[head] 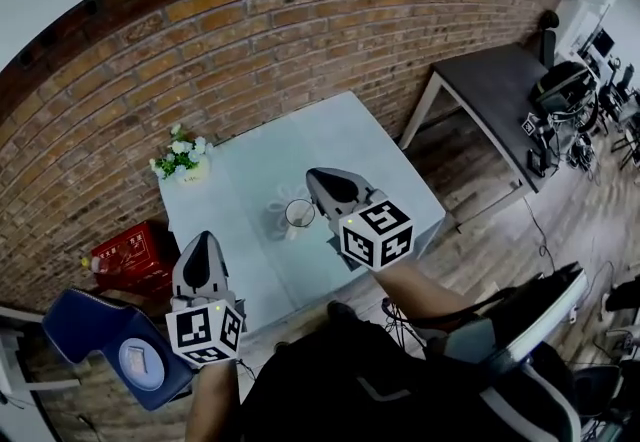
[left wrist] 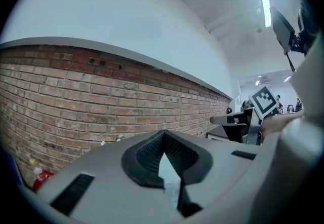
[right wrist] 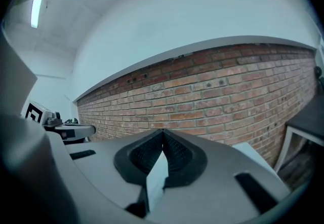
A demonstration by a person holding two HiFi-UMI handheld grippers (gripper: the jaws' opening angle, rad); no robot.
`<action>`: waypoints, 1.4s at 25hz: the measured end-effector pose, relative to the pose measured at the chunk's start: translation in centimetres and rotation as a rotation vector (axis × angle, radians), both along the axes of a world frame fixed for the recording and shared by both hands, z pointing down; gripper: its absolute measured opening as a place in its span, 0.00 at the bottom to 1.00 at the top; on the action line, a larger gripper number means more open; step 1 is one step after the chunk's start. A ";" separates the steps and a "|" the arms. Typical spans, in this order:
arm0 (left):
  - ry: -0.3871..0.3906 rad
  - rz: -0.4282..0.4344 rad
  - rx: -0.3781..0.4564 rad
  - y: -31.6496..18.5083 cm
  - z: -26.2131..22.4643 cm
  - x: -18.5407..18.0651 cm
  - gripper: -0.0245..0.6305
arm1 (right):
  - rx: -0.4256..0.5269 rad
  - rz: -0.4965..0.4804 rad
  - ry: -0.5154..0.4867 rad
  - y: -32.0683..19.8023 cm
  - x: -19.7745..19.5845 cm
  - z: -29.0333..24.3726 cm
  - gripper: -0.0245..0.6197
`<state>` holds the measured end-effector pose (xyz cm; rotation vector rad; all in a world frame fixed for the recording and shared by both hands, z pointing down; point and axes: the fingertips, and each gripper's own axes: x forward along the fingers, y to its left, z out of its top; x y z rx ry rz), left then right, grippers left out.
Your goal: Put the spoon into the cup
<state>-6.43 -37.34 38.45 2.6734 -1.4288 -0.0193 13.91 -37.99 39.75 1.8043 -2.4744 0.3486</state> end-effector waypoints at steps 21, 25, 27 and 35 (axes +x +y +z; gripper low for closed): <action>-0.004 -0.012 0.008 3.2 -0.3 0.2 0.05 | 0.006 0.039 0.022 4.4 1.6 -0.3 0.07; -0.005 -0.017 0.008 3.4 -0.2 0.0 0.05 | 0.014 0.045 0.025 4.4 1.8 -0.5 0.07; -0.006 -0.018 0.008 3.4 -0.2 -0.1 0.05 | 0.018 0.048 0.026 4.2 2.0 -0.6 0.07; 0.000 -0.021 0.004 3.6 -0.2 -0.2 0.05 | 0.014 0.055 0.029 4.2 2.4 -0.5 0.07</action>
